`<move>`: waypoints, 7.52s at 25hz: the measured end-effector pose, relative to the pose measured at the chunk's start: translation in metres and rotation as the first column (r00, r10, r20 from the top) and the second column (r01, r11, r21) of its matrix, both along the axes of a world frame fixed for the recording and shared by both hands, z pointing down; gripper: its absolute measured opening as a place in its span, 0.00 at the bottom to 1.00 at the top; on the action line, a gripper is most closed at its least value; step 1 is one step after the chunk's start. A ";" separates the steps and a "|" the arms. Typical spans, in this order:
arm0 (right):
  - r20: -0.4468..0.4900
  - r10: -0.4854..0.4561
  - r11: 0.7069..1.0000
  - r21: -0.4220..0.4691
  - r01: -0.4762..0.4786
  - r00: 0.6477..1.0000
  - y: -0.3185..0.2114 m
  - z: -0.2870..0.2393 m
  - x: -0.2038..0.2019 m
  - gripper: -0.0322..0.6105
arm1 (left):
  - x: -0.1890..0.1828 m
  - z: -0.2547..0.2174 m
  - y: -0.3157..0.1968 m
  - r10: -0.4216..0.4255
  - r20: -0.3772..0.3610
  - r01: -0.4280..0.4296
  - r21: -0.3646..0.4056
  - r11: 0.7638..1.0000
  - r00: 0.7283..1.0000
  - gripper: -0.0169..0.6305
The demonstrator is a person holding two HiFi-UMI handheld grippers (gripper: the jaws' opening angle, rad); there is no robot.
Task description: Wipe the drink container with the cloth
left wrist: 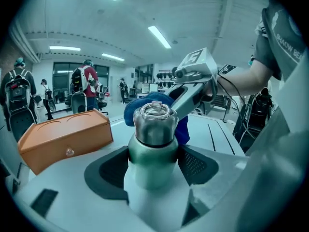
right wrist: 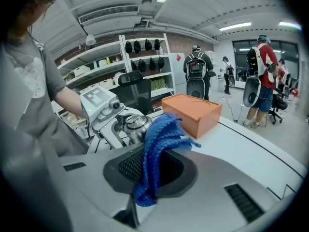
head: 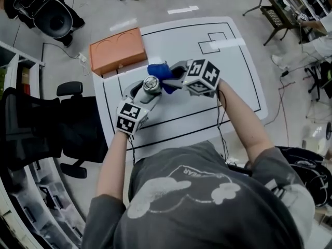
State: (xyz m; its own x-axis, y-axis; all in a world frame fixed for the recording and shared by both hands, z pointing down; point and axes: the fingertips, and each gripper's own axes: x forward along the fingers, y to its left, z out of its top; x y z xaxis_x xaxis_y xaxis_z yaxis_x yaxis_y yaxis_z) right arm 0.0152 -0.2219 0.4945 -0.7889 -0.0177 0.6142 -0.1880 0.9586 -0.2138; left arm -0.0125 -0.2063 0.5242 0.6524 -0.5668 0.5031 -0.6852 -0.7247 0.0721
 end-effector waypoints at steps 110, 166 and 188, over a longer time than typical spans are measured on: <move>-0.137 -0.128 0.992 -0.011 0.128 0.982 -0.008 0.076 -0.004 0.12 | -0.003 0.004 0.009 0.059 -0.131 -0.070 -0.082 0.994 0.990 0.58; 0.025 -0.390 0.921 -0.013 0.390 0.920 -0.010 0.005 -0.036 0.12 | -0.008 0.007 0.012 0.363 -0.024 -0.363 -0.084 0.928 0.932 0.54; -0.115 -0.102 0.994 0.016 0.105 0.988 -0.014 0.068 -0.025 0.12 | -0.016 0.011 0.014 0.268 -0.041 -0.270 -0.056 0.961 0.963 0.55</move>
